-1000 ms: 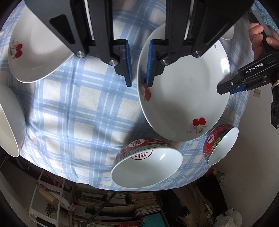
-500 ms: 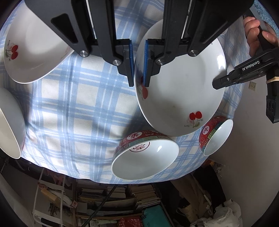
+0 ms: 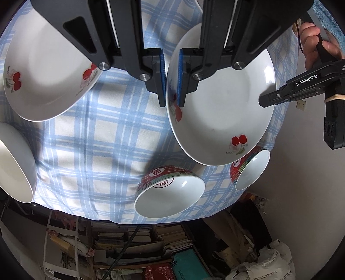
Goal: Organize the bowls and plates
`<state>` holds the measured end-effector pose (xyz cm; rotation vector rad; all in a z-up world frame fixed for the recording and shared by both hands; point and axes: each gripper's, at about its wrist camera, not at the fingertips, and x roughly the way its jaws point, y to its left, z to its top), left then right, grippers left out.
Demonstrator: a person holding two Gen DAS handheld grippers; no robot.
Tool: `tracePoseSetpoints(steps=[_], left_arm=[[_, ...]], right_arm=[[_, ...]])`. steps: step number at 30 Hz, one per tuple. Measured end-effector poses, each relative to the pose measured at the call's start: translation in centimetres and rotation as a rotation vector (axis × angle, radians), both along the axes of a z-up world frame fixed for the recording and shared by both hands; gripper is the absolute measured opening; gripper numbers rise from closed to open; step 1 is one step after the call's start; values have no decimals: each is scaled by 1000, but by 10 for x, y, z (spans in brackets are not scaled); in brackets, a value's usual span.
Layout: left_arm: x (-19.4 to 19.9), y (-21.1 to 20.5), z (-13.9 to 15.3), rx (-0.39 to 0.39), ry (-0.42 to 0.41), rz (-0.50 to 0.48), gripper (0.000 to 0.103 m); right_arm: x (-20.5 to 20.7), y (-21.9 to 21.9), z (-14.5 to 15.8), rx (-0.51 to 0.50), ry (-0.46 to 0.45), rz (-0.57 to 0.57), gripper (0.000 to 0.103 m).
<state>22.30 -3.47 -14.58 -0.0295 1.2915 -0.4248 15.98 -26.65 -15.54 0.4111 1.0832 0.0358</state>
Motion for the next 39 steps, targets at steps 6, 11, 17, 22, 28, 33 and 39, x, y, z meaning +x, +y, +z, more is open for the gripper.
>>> tracePoseSetpoints(steps=[6,11,17,22,28,33,39], left_arm=[[-19,10,5,19,1,9,13],[-37,20,9,20,1,17,13],[-56,26,5,34,18,36,16],[-76,30,9,68,1,24,16],[-98,40,9,85,10,19,16],[-113,47,4,84,19,41,16],[-124,53,4,92,7,57,16]], right_arm=[[-17,11,5,-13,3,26,11],[-34,20,10,-18,7,41,11],[-54,36,19,-43,4,68,11],[-71,42,15,-41,29,77,11],[-91,53,13,-46,49,99,10],[-100,59,10,-58,60,107,11],[-106,65,8,-70,61,121,11]])
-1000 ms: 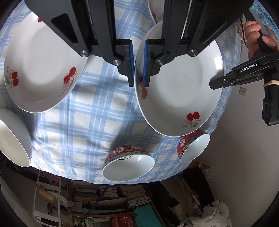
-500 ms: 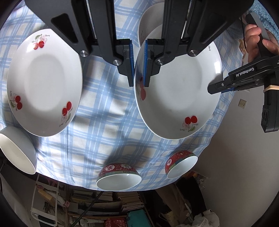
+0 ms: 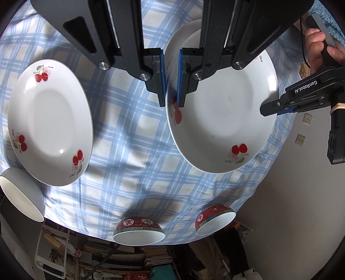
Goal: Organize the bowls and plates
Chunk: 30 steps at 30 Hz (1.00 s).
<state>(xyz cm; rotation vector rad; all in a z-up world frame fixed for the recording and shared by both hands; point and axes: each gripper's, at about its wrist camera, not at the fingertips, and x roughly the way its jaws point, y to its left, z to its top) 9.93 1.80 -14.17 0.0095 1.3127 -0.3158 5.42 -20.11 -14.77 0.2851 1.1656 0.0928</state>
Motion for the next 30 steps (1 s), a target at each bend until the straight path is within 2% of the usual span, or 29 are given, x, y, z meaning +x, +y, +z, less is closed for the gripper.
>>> tracePoseSetpoints(steps=[11,22,30], left_arm=[[-8,-4,-17,37,27,-9,17],[-7,-4,-20,71,39,-28,16],[-4,0,-22,49,67,-17,16]], right_arm=[[1,2,-12,-20,26,-9,11],[2,7,-17,-52,26,2,11],[3,8,-21,-61,40,5,11]])
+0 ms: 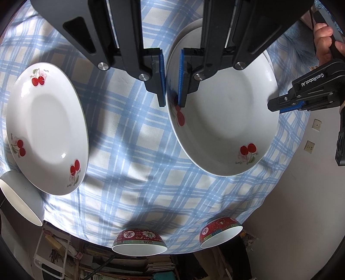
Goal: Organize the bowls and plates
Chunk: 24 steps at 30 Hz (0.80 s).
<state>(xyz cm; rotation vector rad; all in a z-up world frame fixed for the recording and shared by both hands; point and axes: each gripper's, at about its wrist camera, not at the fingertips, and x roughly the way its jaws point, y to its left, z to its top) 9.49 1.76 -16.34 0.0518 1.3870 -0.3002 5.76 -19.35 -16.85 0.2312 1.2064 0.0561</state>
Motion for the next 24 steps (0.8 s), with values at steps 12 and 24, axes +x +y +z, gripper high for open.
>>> tracePoseSetpoints(steps=[12,24], left_arm=[[-3,-4,11,31,-66,-19,16],[-10,-15,50,30,-199,-39,17]], right_arm=[[1,0,5,-19,-9,-8,12],[0,-31,31,11,-67,-89,12]])
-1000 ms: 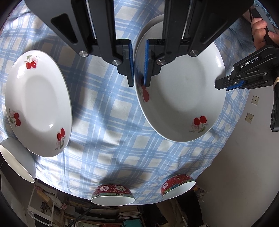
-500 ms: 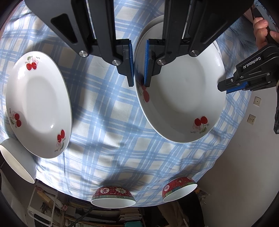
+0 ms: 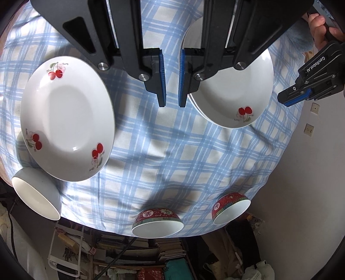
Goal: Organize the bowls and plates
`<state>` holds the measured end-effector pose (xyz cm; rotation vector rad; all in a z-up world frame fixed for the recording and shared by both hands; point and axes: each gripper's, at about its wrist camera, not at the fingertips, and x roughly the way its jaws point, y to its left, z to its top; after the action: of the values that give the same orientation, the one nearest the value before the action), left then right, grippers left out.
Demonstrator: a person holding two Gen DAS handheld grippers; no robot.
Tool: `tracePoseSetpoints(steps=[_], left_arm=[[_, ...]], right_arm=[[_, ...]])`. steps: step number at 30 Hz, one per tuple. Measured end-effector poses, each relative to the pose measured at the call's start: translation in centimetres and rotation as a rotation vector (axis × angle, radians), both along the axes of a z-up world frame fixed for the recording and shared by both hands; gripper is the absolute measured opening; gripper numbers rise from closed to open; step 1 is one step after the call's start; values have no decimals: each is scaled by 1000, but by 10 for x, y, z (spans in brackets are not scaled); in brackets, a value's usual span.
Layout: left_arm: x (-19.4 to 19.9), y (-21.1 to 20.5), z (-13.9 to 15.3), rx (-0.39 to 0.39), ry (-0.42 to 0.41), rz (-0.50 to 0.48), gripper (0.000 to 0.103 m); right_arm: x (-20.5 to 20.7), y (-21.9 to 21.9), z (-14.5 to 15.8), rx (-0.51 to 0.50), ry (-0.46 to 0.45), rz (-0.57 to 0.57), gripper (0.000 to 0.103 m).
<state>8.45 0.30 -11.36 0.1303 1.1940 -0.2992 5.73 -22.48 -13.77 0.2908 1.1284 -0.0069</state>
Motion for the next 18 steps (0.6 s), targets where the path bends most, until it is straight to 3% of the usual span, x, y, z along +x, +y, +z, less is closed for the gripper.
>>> tracePoseSetpoints(steps=[2,3,4,6,7,9,11,15,18], left_arm=[[-1,-5,11,5,-31,-8,21],[-1,-9,16,2,-42,-16,23],[-1,-13,20,1,-50,-25,28],[0,-22,28,3,-68,-51,43],[0,-27,32,9,-81,-63,54],[1,-39,37,27,-106,-80,61],[5,-49,38,42,-94,-82,81],[11,-71,37,57,-92,-99,86],[12,-89,36,66,-97,-126,86]], right_arm=[[-1,-10,9,-14,-17,-19,14],[-1,-15,13,-19,-23,-27,21],[-2,-21,17,-22,-26,-34,34],[-3,-34,25,-26,-31,-50,52],[-5,-40,28,-31,-36,-62,55],[-7,-53,35,-50,-41,-91,61],[-8,-63,41,-75,-45,-104,72],[-10,-82,50,-125,-58,-126,88],[-11,-98,51,-145,-55,-146,89]])
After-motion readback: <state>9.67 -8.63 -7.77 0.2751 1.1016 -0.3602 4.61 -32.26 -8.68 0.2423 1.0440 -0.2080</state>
